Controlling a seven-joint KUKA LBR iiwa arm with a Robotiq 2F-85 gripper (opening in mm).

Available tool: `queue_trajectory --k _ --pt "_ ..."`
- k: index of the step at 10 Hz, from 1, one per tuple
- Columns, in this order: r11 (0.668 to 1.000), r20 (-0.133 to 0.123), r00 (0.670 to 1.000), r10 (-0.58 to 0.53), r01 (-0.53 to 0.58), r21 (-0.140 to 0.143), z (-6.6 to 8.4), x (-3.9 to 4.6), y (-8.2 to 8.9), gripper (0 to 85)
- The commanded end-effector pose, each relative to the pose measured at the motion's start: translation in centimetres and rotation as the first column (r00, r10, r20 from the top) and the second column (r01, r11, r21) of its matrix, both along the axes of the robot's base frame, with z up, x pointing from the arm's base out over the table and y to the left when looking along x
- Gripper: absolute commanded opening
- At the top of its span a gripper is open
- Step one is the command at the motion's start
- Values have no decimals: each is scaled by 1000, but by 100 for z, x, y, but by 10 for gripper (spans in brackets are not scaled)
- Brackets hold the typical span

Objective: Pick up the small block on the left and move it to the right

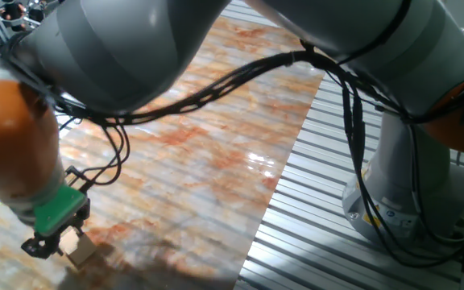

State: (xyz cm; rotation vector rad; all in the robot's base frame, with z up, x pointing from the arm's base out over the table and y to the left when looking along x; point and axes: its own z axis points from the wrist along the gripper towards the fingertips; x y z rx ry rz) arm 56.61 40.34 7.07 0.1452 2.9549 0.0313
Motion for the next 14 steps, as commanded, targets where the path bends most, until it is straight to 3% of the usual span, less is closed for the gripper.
queue_trajectory --k 1,5,6,8,10,11,14 --pt "1000 -6 1000 4 -4 6 32 1 -7 0" --pt "1000 -27 1000 11 -11 3 295 41 -74 0" --pt "999 -26 999 28 -27 18 344 63 -117 0" --pt "999 -6 999 50 -50 21 419 81 -231 0" --pt "998 -13 998 59 -59 20 659 113 -363 0" --pt "998 -21 998 66 -65 7 797 125 -438 0" --pt "991 -45 993 113 -116 -71 1139 146 -745 0"
